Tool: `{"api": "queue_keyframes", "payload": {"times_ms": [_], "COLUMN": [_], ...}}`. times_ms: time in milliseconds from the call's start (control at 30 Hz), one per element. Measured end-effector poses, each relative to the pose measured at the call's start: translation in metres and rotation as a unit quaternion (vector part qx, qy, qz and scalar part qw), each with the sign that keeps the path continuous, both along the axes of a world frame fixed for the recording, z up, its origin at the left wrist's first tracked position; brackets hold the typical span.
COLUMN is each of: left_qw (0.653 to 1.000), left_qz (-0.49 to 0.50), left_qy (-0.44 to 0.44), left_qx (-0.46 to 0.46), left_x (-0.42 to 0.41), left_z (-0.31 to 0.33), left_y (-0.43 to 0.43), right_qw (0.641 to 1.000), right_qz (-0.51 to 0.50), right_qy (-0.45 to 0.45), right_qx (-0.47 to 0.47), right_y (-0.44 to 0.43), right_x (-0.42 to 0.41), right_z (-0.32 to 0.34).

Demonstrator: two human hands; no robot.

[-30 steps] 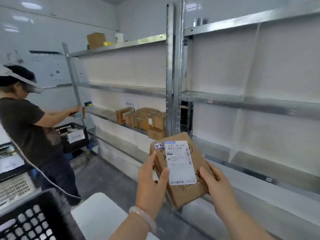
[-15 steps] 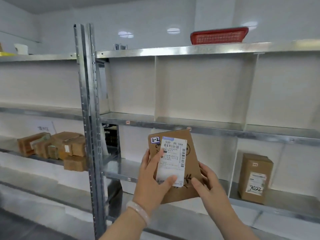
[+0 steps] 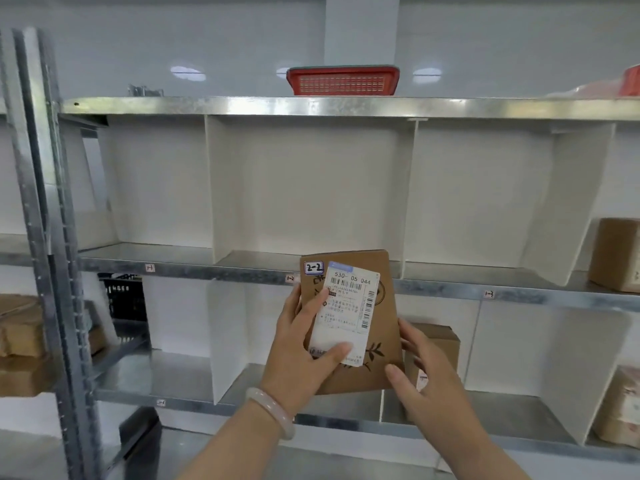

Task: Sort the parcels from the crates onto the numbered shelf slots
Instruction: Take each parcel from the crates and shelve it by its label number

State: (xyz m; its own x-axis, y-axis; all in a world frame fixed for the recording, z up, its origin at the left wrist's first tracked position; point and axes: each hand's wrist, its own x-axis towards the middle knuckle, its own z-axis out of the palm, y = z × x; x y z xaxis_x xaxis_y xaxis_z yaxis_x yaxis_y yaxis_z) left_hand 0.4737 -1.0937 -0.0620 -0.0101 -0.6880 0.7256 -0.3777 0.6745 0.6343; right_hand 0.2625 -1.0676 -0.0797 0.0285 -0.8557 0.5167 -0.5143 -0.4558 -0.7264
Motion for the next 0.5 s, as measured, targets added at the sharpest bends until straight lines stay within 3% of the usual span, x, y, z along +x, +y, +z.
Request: {"api": "queue_keyframes", "payload": {"times_ms": [500], "left_qw": [0.998], "left_qz": [-0.033], "left_qy": [-0.011], "left_qx": [0.049], "left_x": [0.009], "left_z": [-0.059], "left_y": [-0.069], "right_qw": [0.995], "right_qz": [-0.019], "right_qy": [0.096], "right_qx": [0.033], "right_y": [-0.06], "right_x": [-0.001], "right_z": [-0.044]}}
